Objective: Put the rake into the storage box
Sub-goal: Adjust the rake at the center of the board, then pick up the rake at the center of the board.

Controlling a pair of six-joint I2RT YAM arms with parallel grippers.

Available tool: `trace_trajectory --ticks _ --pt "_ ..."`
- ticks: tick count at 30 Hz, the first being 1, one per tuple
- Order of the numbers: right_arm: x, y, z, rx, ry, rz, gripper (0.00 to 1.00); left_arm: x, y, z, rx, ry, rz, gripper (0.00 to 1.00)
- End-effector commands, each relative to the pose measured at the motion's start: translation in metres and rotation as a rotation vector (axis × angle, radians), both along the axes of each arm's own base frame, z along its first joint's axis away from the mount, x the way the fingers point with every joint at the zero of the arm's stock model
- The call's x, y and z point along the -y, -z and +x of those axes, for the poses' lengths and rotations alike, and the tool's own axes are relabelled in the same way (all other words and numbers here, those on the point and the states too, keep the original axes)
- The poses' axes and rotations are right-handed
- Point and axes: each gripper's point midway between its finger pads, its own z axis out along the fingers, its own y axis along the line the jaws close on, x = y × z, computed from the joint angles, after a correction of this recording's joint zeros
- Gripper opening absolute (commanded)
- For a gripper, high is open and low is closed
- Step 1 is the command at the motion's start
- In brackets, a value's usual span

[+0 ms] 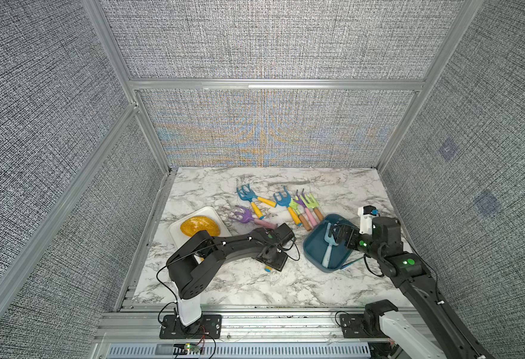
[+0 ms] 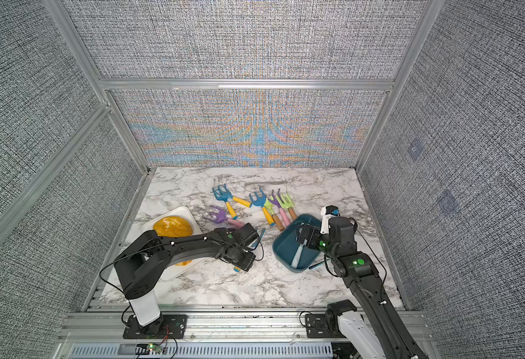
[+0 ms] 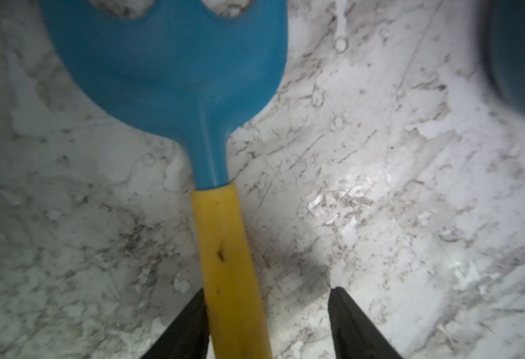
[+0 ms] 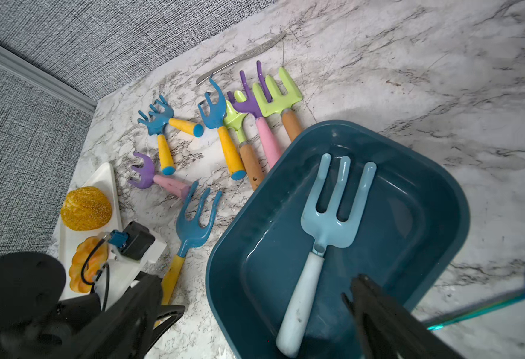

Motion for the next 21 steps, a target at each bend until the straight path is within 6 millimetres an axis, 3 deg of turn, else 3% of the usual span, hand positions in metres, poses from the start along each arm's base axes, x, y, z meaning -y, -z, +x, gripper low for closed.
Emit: trace_trajectory --ticks 1,4,6,10,14,19,21 --pt "0.013 -0.003 0.004 0.012 0.089 -0.004 0.99 -0.033 0.024 -0.021 -0.090 -0.040 0.214 0.56" --pt "0.021 -0.004 0.005 0.012 0.128 -0.012 0.99 -0.033 0.023 -0.018 -0.074 -0.038 0.247 0.52" --pt "0.023 -0.003 0.005 0.006 0.134 -0.015 0.99 -0.036 0.025 -0.016 -0.056 -0.035 0.302 0.42" --pt "0.025 0.000 0.007 -0.008 0.144 -0.012 0.99 -0.042 0.016 -0.017 -0.002 -0.030 0.369 0.01" --pt "0.039 0.005 0.007 -0.030 0.225 -0.036 0.99 -0.036 -0.014 -0.014 0.053 -0.034 0.323 0.00" --pt "0.060 0.000 0.007 -0.039 0.345 -0.069 0.99 -0.012 -0.077 -0.012 0.129 -0.018 0.164 0.00" --pt "0.062 -0.005 0.008 -0.023 0.354 -0.068 0.99 -0.008 -0.092 -0.013 0.137 -0.004 0.125 0.00"
